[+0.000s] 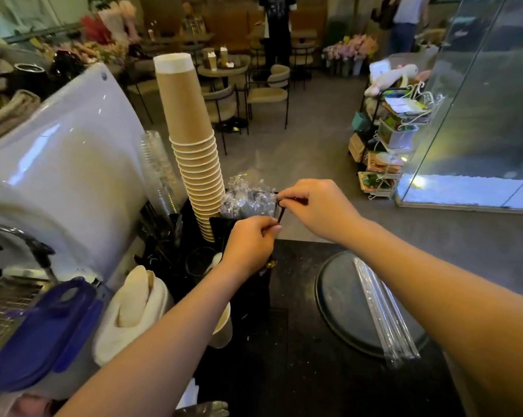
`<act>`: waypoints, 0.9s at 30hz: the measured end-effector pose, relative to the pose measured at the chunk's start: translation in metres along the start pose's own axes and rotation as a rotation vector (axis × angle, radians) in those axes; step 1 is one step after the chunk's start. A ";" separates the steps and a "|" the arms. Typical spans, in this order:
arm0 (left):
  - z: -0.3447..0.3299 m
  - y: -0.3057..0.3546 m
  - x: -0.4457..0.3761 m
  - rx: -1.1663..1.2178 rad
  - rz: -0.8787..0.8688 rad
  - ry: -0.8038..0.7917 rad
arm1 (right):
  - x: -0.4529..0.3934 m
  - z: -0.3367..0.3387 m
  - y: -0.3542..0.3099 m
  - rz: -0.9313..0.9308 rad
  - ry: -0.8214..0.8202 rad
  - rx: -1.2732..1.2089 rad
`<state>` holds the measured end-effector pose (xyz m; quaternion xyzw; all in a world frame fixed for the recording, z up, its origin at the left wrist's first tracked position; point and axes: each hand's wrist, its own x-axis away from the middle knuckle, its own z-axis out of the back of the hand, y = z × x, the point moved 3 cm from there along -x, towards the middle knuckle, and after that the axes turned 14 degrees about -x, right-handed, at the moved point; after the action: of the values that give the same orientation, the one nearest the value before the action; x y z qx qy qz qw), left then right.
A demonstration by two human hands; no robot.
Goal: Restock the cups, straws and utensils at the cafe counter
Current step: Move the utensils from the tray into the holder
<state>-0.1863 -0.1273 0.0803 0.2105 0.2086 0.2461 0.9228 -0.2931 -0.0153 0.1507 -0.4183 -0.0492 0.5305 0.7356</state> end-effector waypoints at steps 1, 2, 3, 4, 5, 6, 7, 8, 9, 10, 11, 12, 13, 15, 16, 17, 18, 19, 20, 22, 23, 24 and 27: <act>0.002 -0.006 -0.002 0.013 0.016 -0.009 | -0.003 -0.006 -0.005 0.026 -0.016 0.014; 0.004 -0.014 -0.003 0.022 0.036 -0.016 | -0.007 -0.014 -0.009 0.047 -0.041 0.027; 0.006 -0.021 -0.003 0.022 0.058 -0.024 | -0.010 -0.022 -0.012 0.061 -0.072 0.045; 0.006 -0.028 -0.003 0.013 0.077 -0.037 | -0.012 -0.031 -0.013 0.066 -0.109 0.066; 0.005 -0.034 -0.003 0.005 0.092 -0.053 | -0.014 -0.041 -0.014 0.066 -0.145 0.090; 0.003 -0.040 -0.003 0.004 0.103 -0.070 | -0.016 -0.050 -0.013 0.063 -0.175 0.114; 0.001 -0.046 -0.003 0.007 0.108 -0.086 | -0.017 -0.058 -0.012 0.056 -0.200 0.136; -0.002 -0.050 -0.003 0.007 0.106 -0.100 | -0.018 -0.065 -0.011 0.047 -0.219 0.157; -0.005 -0.055 -0.002 -0.004 0.101 -0.112 | -0.018 -0.072 -0.009 0.040 -0.235 0.175; -0.008 -0.059 -0.002 -0.025 0.098 -0.121 | -0.019 -0.078 -0.007 0.030 -0.252 0.197; -0.012 -0.063 -0.002 -0.043 0.098 -0.127 | -0.019 -0.084 -0.005 0.020 -0.275 0.224; -0.015 -0.066 -0.001 -0.053 0.103 -0.131 | -0.019 -0.090 -0.002 0.013 -0.302 0.259; -0.019 -0.069 -0.002 -0.056 0.111 -0.138 | -0.019 -0.095 0.000 0.006 -0.330 0.293; -0.026 -0.075 -0.002 -0.066 0.125 -0.160 | -0.018 -0.103 0.006 -0.022 -0.369 0.321; -0.030 -0.077 -0.003 -0.070 0.129 -0.175 | -0.018 -0.106 0.008 -0.041 -0.383 0.324; -0.033 -0.079 -0.003 -0.068 0.127 -0.188 | -0.017 -0.109 0.012 -0.059 -0.396 0.328; -0.035 -0.081 -0.003 -0.069 0.126 -0.200 | -0.017 -0.111 0.014 -0.075 -0.410 0.333; -0.036 -0.083 -0.002 -0.078 0.123 -0.209 | -0.017 -0.114 0.018 -0.089 -0.417 0.334; -0.038 -0.084 -0.002 -0.097 0.119 -0.217 | -0.016 -0.116 0.020 -0.109 -0.418 0.324; -0.041 -0.086 -0.001 -0.145 0.115 -0.226 | -0.016 -0.119 0.025 -0.157 -0.412 0.283; -0.041 -0.087 -0.001 -0.161 0.124 -0.231 | -0.016 -0.121 0.028 -0.176 -0.409 0.265; -0.042 -0.088 -0.001 -0.167 0.143 -0.236 | -0.016 -0.123 0.030 -0.193 -0.408 0.253; -0.044 -0.091 -0.001 -0.186 0.176 -0.232 | -0.013 -0.130 0.037 -0.229 -0.414 0.229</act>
<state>-0.1752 -0.1876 -0.0003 0.1688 0.0577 0.3183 0.9311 -0.2589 -0.0963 0.0471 -0.2065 -0.1853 0.5201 0.8078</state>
